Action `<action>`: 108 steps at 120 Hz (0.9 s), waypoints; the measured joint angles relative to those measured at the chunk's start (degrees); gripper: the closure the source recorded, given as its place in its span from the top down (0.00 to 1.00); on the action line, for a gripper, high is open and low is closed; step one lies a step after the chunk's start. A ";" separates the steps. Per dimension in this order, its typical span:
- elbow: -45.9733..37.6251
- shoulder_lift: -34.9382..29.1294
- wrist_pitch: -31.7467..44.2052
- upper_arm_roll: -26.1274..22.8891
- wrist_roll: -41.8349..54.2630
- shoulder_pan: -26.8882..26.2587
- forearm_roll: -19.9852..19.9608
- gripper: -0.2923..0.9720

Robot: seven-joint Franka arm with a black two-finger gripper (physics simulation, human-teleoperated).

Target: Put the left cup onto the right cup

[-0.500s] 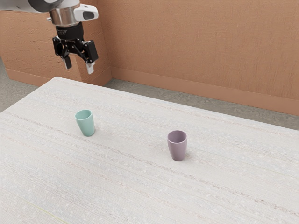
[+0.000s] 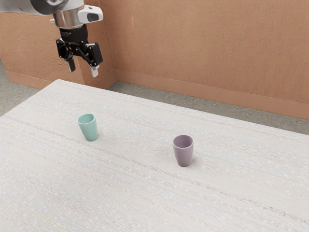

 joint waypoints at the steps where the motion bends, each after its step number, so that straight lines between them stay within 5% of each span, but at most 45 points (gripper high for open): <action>1: -0.05 0.00 0.04 0.08 0.01 -0.02 0.03 0.77; 108: -10.90 1.91 9.32 7.31 2.75 0.33 0.44 0.77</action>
